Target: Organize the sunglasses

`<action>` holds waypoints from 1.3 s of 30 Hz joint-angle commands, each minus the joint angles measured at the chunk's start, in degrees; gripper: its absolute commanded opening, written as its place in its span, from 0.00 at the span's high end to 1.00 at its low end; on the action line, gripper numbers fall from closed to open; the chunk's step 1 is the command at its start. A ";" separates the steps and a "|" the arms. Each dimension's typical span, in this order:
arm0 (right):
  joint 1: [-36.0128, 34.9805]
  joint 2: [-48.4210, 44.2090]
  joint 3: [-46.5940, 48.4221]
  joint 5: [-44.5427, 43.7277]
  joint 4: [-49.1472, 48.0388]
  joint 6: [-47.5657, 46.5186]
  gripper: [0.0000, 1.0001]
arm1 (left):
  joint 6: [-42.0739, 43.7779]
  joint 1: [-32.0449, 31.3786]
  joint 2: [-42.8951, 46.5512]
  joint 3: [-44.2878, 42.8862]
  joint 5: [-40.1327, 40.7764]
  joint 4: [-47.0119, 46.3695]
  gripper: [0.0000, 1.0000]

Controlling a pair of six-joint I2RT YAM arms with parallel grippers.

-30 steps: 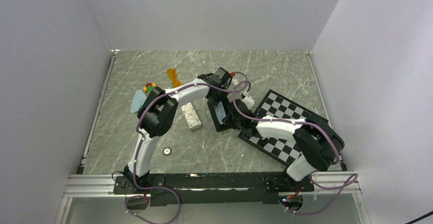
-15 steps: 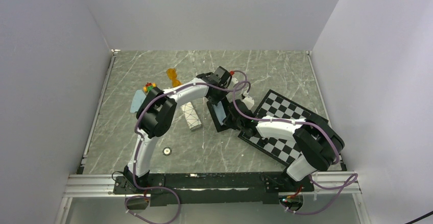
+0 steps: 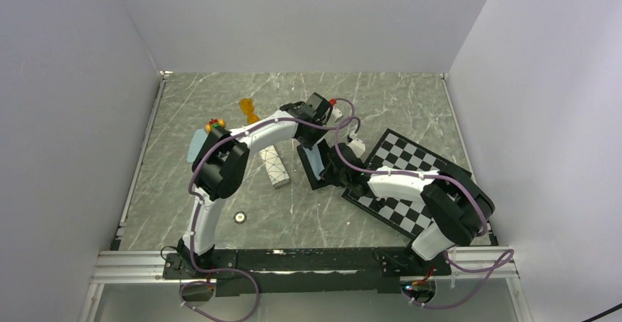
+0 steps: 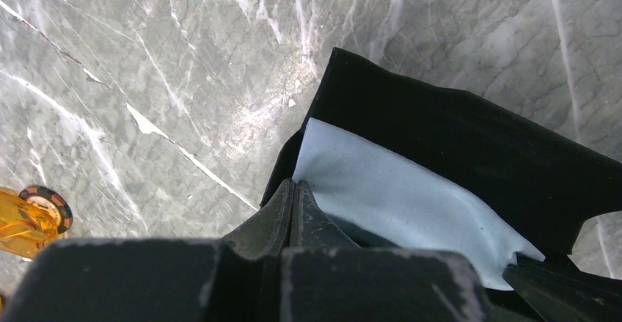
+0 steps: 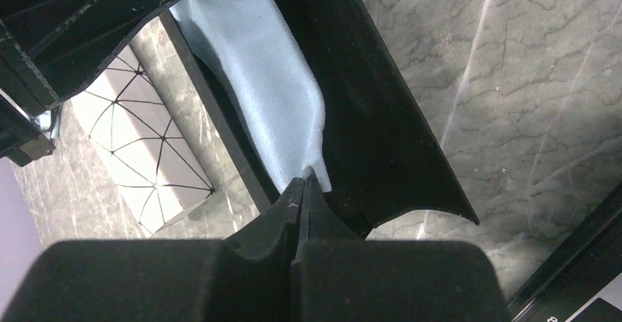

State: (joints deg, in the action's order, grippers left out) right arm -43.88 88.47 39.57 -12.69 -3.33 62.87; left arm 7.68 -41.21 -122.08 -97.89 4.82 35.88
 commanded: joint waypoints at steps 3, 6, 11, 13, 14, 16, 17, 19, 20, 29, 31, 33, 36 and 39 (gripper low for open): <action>0.29 0.07 0.07 0.60 -1.06 0.67 1.00 | -0.60 0.13 0.20 -0.67 1.27 1.03 1.00; 0.30 0.45 0.22 0.69 -0.97 0.73 1.00 | -0.56 0.12 -0.29 -0.87 1.87 1.09 1.00; 0.28 0.90 0.48 0.24 -0.43 0.76 1.00 | -0.86 0.14 -1.11 -1.30 1.61 1.60 1.00; 0.26 1.07 0.66 0.12 -0.01 0.82 1.00 | -1.02 0.10 -1.43 -1.42 1.51 1.86 1.00; 0.35 1.12 0.76 0.00 0.11 0.80 1.00 | -1.00 0.09 -1.59 -1.51 1.32 1.84 1.00; 0.29 1.25 0.85 -0.12 0.33 0.96 1.00 | -1.07 0.13 -1.89 -1.67 1.10 1.91 1.00; 0.28 1.34 0.91 -0.14 0.34 0.90 1.00 | -1.07 0.12 -2.06 -1.76 1.08 1.91 1.00; 0.28 1.44 1.02 -0.14 0.51 0.95 1.00 | -1.35 0.09 -2.27 -1.95 1.22 2.02 1.00; 0.28 1.59 1.15 -0.10 0.60 0.87 1.00 | -1.41 0.11 -2.20 -1.96 1.31 1.93 1.00; 0.24 1.01 2.06 -0.50 1.87 0.65 0.90 | -2.52 0.14 -1.38 -2.94 0.47 2.12 0.87; 0.28 0.22 2.21 -1.01 2.28 0.44 0.88 | -3.10 0.14 -1.04 -3.49 0.70 2.36 0.87; 0.28 -0.45 2.49 -1.54 2.80 0.10 0.85 | -3.55 0.11 -0.68 -3.99 0.81 2.69 0.83; 0.28 -1.45 2.99 -2.08 3.07 -0.44 0.81 | -4.43 0.11 0.00 -4.68 0.98 3.52 0.77; 0.29 -2.35 3.10 -2.76 4.66 -0.80 0.77 | -5.14 0.09 0.88 -4.96 0.96 4.15 0.71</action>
State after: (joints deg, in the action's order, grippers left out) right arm -43.79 89.06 40.47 -13.30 -0.43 62.94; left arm 4.69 -41.21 -124.38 -100.27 5.82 38.70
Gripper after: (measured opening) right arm 0.204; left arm 0.256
